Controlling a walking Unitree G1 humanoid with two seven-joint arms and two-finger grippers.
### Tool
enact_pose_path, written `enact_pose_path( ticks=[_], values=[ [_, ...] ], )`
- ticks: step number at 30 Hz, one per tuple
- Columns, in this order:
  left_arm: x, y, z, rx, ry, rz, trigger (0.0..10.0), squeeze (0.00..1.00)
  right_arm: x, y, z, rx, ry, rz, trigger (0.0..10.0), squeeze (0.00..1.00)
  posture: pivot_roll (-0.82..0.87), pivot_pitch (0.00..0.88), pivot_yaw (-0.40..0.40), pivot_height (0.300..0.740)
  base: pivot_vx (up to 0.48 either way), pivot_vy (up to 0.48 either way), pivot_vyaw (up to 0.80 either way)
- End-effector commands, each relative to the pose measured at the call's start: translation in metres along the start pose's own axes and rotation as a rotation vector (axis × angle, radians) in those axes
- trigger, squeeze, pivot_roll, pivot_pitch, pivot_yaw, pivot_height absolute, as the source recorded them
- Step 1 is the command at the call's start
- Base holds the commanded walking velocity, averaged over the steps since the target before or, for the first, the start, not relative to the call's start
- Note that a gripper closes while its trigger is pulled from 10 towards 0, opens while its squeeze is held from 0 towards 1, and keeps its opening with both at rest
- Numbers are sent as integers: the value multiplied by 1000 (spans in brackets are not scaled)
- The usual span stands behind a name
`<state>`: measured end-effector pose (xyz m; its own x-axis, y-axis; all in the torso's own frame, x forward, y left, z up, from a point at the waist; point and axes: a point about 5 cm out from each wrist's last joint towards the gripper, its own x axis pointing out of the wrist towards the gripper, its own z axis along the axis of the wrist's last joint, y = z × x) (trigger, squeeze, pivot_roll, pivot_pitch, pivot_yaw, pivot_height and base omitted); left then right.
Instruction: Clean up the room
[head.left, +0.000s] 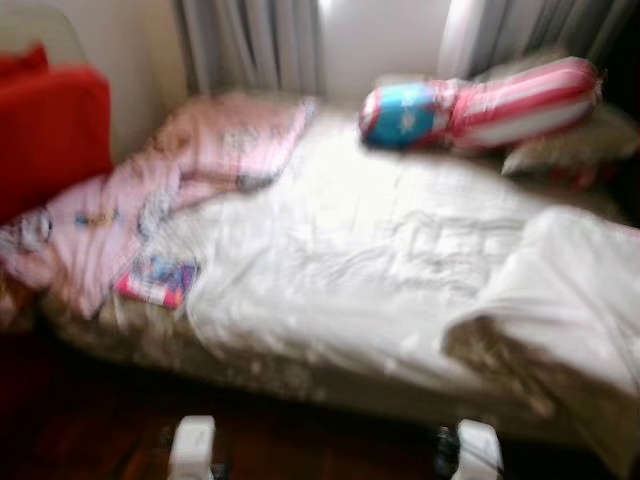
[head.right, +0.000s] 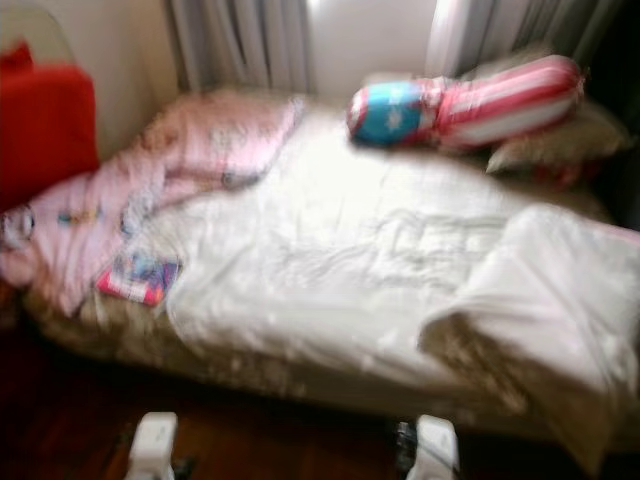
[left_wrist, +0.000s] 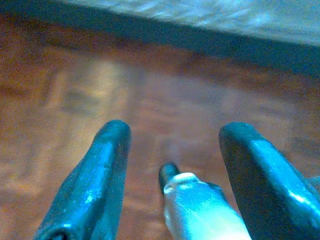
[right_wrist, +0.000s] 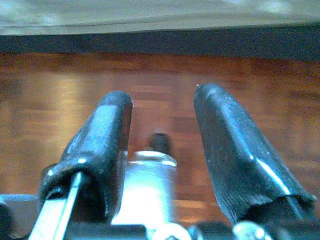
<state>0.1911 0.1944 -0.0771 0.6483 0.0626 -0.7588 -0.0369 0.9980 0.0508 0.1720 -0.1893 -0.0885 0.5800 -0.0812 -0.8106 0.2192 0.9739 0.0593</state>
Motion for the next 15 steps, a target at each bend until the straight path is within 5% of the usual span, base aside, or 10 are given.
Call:
enact_pose_path(
  ticks=[1,15],
  values=[
    [-2,13,-5,17,20,32,10000,0,1,11,4,12,-14,24,10000,0,24,0,-10,740,0,-334,0],
    [-4,19,-9,19,38,38,10000,0,2,12,6,19,-23,26,10000,0,25,0,-10,740,0,-335,0]
  ],
)
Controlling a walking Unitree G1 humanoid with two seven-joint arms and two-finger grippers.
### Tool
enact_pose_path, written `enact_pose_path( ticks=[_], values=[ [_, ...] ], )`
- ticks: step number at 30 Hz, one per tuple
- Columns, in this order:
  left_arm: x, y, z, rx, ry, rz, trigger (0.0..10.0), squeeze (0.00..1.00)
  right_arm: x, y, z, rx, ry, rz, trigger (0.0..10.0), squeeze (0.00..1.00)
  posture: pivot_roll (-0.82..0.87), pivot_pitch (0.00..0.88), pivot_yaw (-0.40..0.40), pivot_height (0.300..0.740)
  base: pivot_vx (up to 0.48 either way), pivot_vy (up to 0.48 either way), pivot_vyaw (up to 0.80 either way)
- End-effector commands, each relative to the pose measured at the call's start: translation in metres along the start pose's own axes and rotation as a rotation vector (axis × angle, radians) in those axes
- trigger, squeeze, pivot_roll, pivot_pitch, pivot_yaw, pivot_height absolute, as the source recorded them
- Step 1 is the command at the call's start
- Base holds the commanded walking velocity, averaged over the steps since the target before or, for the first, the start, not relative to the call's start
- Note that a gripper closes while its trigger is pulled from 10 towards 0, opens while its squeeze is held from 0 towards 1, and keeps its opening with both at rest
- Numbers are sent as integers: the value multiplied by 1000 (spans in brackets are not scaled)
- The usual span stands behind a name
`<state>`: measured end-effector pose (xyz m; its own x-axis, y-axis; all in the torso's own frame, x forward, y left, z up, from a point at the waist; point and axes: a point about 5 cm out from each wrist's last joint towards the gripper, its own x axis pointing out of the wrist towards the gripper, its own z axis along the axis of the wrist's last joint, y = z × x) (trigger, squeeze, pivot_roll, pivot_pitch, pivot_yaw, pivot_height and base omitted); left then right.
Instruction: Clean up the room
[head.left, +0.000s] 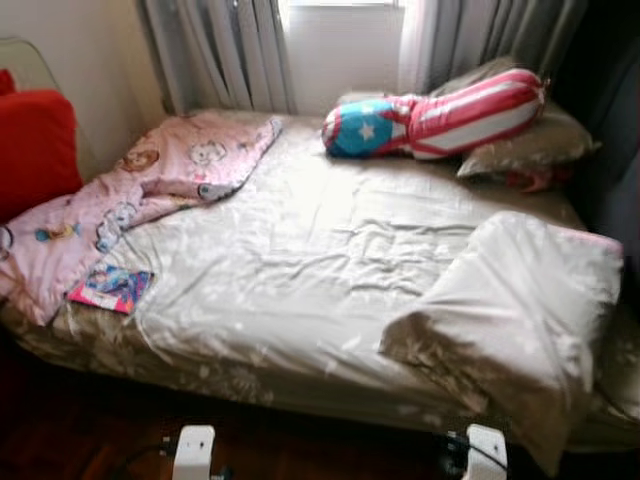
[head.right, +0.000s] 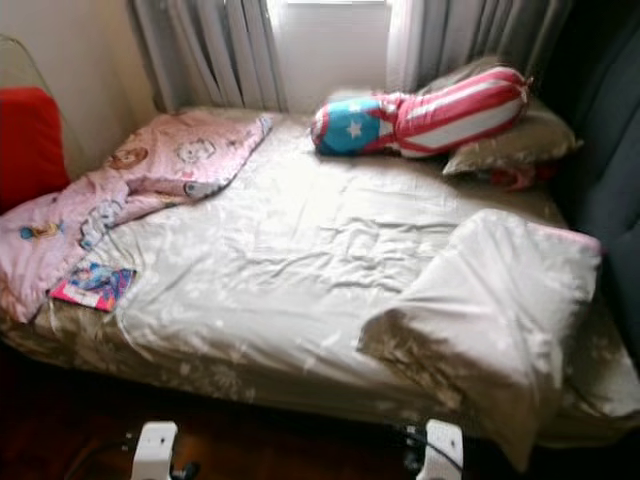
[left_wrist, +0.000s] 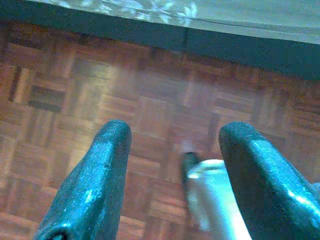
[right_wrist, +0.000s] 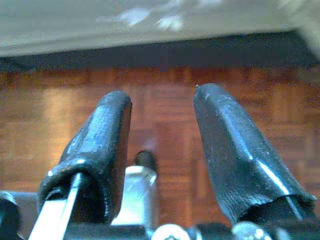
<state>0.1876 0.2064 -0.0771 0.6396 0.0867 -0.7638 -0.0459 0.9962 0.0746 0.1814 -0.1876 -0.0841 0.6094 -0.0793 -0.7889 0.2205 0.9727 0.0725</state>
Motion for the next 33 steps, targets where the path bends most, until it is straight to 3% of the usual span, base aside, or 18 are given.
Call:
enact_pose_path(
  ticks=[1,10,33],
  values=[
    [-2,7,-7,11,29,14,10000,0,0,8,-4,11,12,16,10000,0,25,0,-10,740,0,-334,0],
    [-2,6,-8,1,35,14,10000,0,0,7,-3,9,11,14,10000,0,20,10,-14,740,0,-314,0],
    [0,4,-3,-17,25,19,10000,0,1,9,1,4,-5,22,10000,0,19,14,-17,740,0,0,0]
  ],
)
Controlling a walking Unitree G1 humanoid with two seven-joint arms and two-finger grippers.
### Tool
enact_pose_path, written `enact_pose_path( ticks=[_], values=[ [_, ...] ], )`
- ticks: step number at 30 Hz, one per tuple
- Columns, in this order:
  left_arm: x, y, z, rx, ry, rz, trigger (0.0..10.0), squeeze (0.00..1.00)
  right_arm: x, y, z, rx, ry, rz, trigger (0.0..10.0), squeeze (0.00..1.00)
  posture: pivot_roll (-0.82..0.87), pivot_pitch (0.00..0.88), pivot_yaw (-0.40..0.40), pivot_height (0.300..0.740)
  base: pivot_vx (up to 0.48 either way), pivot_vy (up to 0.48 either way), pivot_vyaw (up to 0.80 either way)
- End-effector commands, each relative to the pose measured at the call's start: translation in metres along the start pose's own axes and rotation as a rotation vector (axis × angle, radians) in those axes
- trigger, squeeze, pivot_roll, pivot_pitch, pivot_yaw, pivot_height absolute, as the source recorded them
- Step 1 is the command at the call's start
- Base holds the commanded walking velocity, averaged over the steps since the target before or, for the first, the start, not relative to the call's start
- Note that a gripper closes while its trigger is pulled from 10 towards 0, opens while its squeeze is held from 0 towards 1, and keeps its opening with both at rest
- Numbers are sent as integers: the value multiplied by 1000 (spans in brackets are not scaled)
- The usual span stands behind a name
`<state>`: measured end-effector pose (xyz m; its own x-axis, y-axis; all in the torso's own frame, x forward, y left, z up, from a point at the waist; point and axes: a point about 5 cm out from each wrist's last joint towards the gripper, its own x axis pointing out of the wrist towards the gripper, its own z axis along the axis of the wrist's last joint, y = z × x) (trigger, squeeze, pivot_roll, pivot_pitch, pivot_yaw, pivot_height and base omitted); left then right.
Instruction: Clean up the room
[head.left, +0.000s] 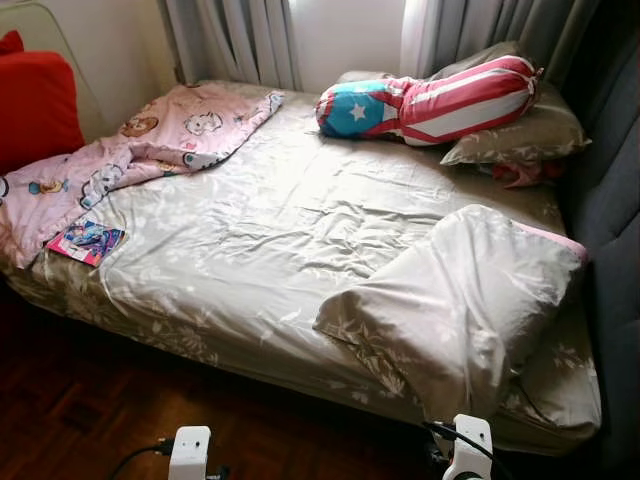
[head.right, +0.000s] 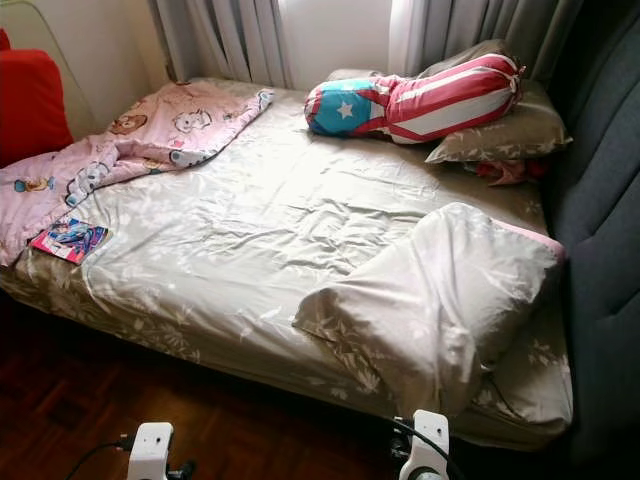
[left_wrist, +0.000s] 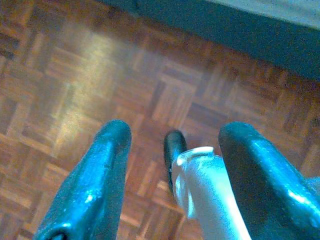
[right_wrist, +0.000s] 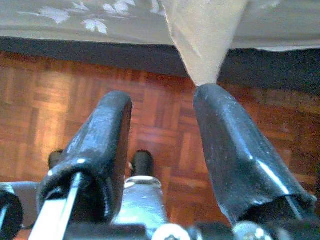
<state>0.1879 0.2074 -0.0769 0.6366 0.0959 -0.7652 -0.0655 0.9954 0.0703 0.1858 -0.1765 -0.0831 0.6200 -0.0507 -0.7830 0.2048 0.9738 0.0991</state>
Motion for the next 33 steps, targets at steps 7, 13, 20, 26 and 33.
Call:
enact_pose_path(
  ticks=[7,13,20,26,33],
  values=[
    [0,1,-2,-1,16,4,10000,0,0,-2,0,-1,-4,-5,10000,0,21,13,-20,740,259,0,0],
    [-1,0,-4,-2,19,2,10000,0,0,-2,1,-4,-7,-1,10000,0,22,11,-20,740,269,0,0],
    [-1,1,-6,-1,22,1,10000,0,0,-1,1,-7,-10,2,10000,0,20,10,-21,740,276,0,0],
    [-1,0,-6,-4,19,-1,10000,0,0,0,2,-6,-11,5,10000,0,21,3,-22,740,138,0,0],
    [-1,0,-6,-5,17,-3,10000,0,0,1,3,-1,-17,8,10000,0,20,2,-22,740,0,0,0]
  ],
)
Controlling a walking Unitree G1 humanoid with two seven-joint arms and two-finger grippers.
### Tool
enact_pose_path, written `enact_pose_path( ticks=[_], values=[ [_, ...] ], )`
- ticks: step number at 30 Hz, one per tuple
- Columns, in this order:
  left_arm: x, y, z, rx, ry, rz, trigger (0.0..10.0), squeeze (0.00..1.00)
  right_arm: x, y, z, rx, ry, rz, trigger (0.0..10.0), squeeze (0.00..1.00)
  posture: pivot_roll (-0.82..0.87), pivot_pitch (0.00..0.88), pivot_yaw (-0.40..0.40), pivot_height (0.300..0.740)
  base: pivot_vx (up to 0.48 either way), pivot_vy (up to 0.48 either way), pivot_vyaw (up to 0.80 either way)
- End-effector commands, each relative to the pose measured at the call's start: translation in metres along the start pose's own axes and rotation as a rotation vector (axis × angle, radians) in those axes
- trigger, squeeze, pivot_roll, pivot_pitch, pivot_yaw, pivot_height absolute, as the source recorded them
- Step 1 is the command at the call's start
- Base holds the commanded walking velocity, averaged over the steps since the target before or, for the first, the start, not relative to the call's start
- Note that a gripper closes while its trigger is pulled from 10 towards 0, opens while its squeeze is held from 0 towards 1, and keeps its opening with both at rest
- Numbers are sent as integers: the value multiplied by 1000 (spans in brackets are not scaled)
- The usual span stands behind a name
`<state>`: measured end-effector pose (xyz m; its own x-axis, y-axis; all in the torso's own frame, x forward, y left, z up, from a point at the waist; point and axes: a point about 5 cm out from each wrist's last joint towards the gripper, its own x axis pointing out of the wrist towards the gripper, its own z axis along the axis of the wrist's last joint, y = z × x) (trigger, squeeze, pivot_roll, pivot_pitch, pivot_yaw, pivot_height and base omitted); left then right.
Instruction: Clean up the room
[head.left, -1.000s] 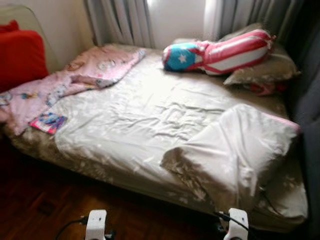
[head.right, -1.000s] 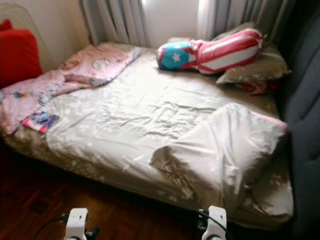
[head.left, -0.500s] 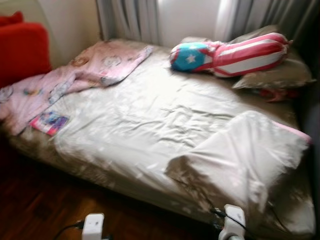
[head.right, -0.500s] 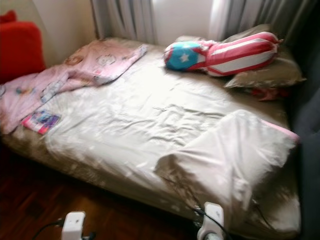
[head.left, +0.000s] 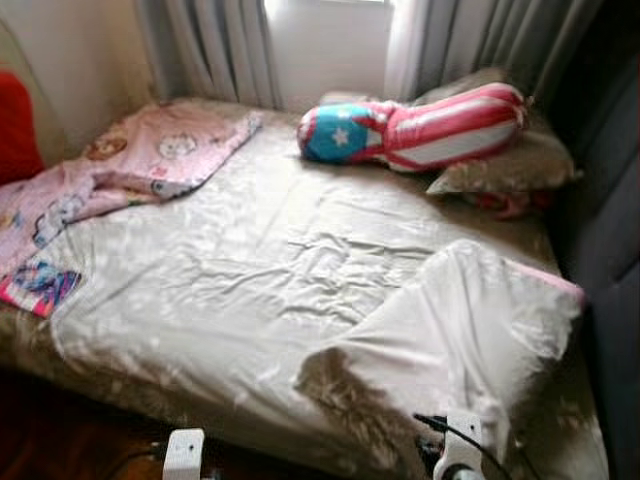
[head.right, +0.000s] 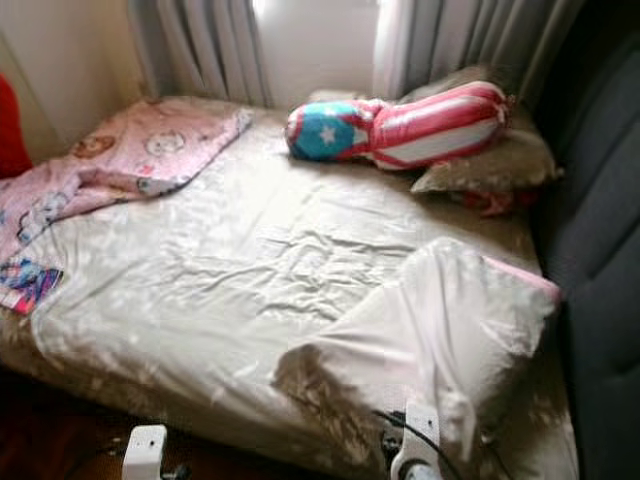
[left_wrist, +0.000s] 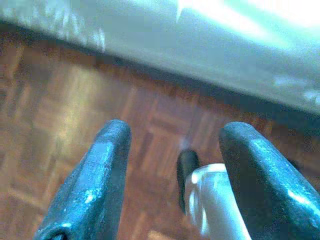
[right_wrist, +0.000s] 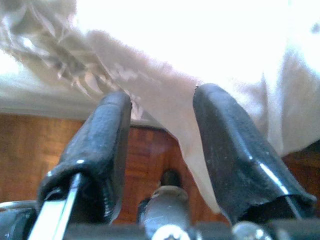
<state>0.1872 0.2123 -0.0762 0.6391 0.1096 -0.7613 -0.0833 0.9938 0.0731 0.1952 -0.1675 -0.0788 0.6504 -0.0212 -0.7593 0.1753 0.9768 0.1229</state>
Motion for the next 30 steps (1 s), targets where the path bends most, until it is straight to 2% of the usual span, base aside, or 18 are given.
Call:
enact_pose_path(
  ticks=[1,9,15,20,30],
  values=[
    [-1,-5,-6,8,23,-17,10000,0,-2,-10,-4,7,12,-29,10000,0,21,2,-22,740,0,0,0],
    [-1,-5,-6,5,21,-13,10000,0,-1,-9,-2,9,9,-27,10000,0,23,6,-22,740,0,0,0],
    [-1,-7,-5,-6,22,-10,10000,0,-1,-8,-3,5,17,-27,10000,0,21,8,-21,740,0,0,-691],
    [0,-7,-5,-5,22,-7,10000,0,-1,-9,-3,4,21,-25,10000,0,22,9,-22,740,0,439,-777],
    [-1,-2,-7,0,25,-2,10000,0,-2,-10,-4,5,18,-23,10000,0,23,14,-22,740,0,0,-686]
  ],
)
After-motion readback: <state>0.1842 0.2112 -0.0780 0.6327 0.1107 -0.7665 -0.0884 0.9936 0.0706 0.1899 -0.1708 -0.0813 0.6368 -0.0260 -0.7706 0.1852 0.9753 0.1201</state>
